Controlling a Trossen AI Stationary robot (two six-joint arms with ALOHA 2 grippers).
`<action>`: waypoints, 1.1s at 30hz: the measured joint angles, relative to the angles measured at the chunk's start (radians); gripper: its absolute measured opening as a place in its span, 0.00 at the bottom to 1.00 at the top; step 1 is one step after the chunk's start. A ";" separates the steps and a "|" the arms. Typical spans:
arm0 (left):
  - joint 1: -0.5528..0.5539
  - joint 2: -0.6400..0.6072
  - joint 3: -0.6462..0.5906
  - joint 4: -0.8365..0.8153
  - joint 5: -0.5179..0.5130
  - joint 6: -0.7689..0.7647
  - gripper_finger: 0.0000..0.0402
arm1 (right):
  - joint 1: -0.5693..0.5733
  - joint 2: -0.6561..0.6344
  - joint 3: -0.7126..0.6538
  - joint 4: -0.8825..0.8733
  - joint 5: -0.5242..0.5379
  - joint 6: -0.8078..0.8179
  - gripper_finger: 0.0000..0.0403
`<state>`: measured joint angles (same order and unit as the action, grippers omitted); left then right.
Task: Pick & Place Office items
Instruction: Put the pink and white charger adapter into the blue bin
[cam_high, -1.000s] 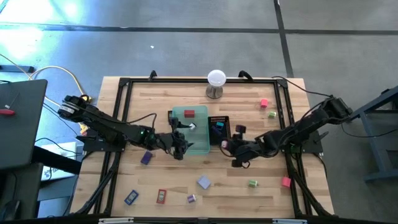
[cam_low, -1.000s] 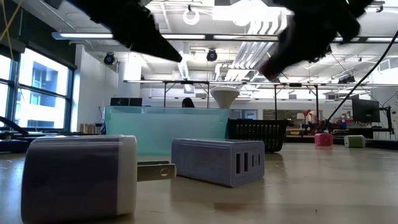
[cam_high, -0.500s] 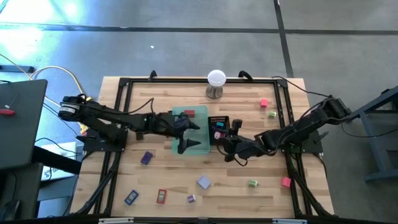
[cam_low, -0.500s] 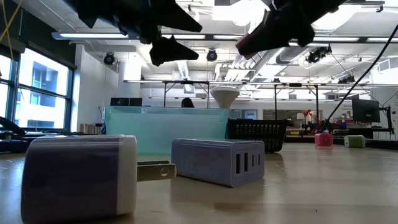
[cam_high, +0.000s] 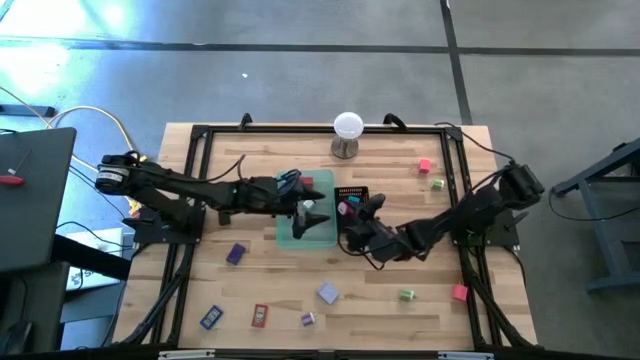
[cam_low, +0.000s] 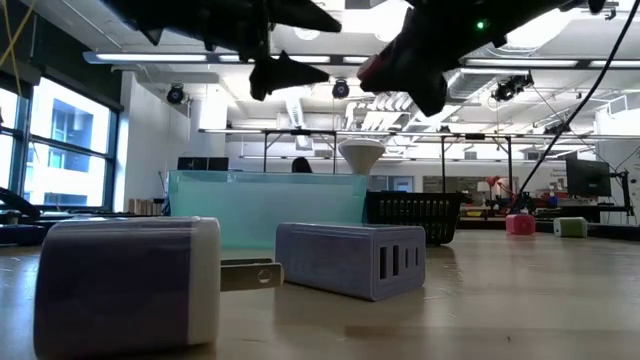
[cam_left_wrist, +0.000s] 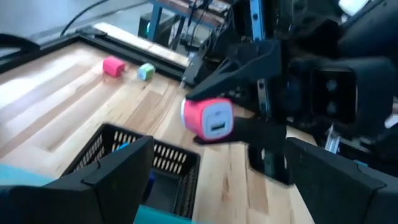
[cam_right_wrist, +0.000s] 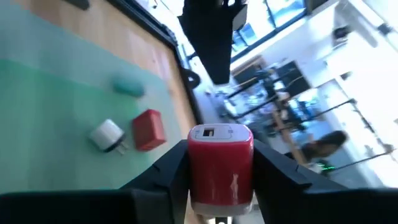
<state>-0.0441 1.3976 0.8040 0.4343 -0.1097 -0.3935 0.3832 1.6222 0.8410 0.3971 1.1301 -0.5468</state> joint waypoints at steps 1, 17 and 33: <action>0.000 0.010 0.000 0.009 0.001 0.000 0.87 | 0.000 0.007 0.000 0.030 0.005 -0.034 0.34; 0.003 0.206 -0.001 0.288 0.003 0.000 0.87 | -0.020 0.021 0.000 0.093 -0.003 -0.087 0.33; -0.027 0.208 -0.001 0.332 -0.266 0.113 0.87 | -0.039 0.021 0.000 0.077 -0.036 -0.076 0.31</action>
<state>-0.0715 1.6054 0.8028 0.7661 -0.3759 -0.2804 0.3443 1.6436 0.8413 0.4741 1.0939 -0.6233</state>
